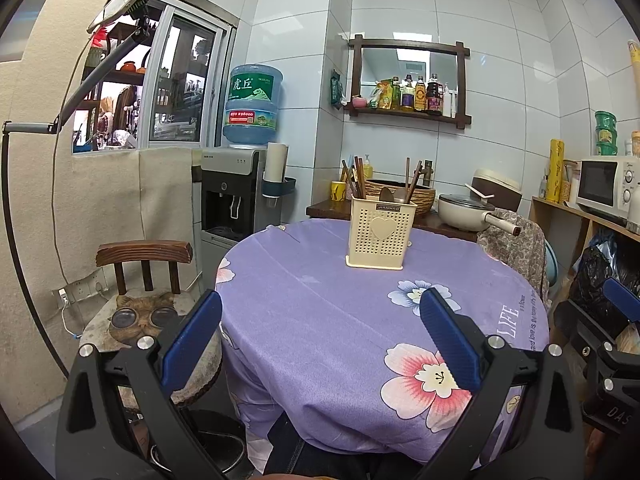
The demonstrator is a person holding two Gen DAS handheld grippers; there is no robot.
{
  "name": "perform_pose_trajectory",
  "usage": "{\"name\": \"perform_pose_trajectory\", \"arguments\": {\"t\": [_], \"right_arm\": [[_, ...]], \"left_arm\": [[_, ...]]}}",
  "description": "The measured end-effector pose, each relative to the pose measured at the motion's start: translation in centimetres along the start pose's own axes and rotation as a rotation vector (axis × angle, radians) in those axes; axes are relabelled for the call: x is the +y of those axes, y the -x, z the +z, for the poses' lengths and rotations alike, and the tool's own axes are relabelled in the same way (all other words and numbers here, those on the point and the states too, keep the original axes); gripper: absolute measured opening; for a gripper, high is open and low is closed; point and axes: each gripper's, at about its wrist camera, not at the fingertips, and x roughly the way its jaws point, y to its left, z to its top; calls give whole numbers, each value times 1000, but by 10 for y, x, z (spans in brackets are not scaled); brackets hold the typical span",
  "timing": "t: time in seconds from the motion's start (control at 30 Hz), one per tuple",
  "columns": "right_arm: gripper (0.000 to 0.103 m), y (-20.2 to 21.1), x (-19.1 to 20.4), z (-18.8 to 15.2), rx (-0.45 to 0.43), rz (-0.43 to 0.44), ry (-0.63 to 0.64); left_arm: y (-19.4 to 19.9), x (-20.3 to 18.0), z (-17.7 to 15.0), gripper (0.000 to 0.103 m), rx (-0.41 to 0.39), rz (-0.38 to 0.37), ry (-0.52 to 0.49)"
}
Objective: Organize utensils
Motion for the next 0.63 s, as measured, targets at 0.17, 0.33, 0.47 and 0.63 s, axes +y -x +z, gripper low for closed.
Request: {"name": "perform_pose_trajectory", "arguments": {"t": [0.17, 0.33, 0.47, 0.63], "right_arm": [[97, 0, 0, 1, 1, -1, 0], [97, 0, 0, 1, 1, 0, 0], [97, 0, 0, 1, 1, 0, 1], [97, 0, 0, 0, 2, 0, 1]], "left_arm": [[0, 0, -1, 97, 1, 4, -2], [0, 1, -1, 97, 2, 7, 1], [1, 3, -1, 97, 2, 5, 1], [1, 4, 0, 97, 4, 1, -2]]}}
